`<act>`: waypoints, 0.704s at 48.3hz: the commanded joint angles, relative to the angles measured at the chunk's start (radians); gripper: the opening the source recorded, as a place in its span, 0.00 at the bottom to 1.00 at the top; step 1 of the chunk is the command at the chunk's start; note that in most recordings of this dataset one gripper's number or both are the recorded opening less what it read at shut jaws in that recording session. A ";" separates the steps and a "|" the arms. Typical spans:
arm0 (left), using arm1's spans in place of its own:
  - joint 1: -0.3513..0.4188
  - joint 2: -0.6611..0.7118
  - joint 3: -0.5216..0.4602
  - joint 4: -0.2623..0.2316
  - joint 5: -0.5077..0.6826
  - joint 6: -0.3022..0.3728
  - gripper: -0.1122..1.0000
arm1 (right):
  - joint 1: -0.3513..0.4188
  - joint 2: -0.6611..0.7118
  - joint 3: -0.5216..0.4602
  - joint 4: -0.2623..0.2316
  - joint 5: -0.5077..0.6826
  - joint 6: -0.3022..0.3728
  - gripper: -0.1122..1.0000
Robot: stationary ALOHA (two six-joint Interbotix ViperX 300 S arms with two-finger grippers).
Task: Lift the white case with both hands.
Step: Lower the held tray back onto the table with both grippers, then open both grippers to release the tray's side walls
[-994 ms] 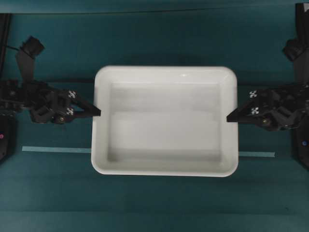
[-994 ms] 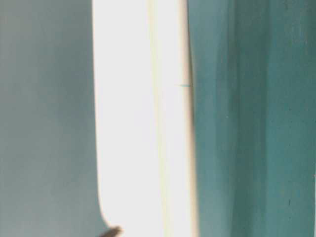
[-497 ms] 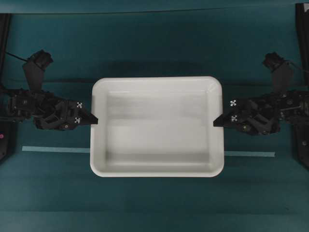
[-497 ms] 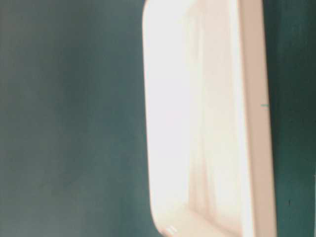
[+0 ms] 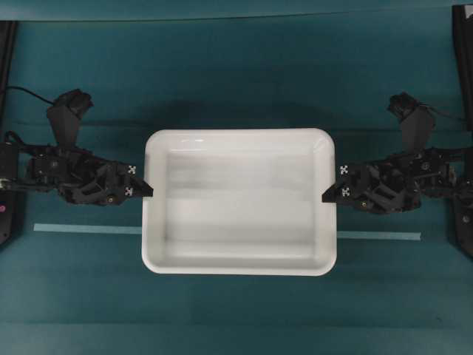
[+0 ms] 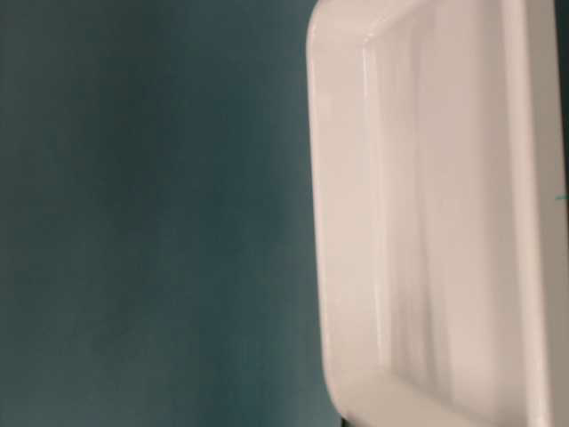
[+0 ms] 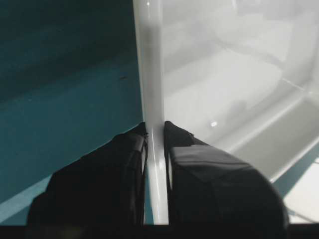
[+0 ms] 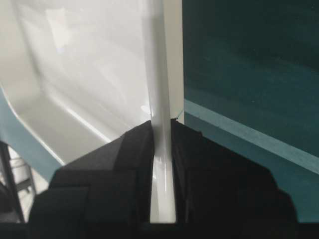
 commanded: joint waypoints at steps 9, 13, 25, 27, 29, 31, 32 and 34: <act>0.008 0.087 0.032 0.003 -0.018 0.003 0.15 | 0.020 0.066 0.049 -0.005 0.011 0.000 0.19; 0.008 0.098 0.034 0.003 -0.018 0.003 0.15 | 0.025 0.078 0.049 -0.003 0.009 0.000 0.19; 0.008 0.104 0.037 0.002 -0.015 0.003 0.15 | 0.043 0.153 0.051 -0.005 -0.029 0.000 0.19; 0.008 0.104 0.037 0.003 -0.015 0.003 0.15 | 0.046 0.170 0.049 -0.005 -0.041 0.000 0.19; 0.008 0.103 0.037 0.003 -0.014 0.003 0.15 | 0.048 0.186 0.049 -0.003 -0.054 0.000 0.19; 0.008 0.104 0.037 0.003 -0.014 0.003 0.15 | 0.048 0.199 0.049 -0.003 -0.066 0.000 0.19; 0.006 0.104 0.038 0.002 -0.012 0.003 0.15 | 0.048 0.206 0.049 -0.003 -0.072 0.000 0.19; 0.008 0.109 0.037 0.003 -0.012 0.003 0.15 | 0.048 0.218 0.048 -0.005 -0.083 0.000 0.19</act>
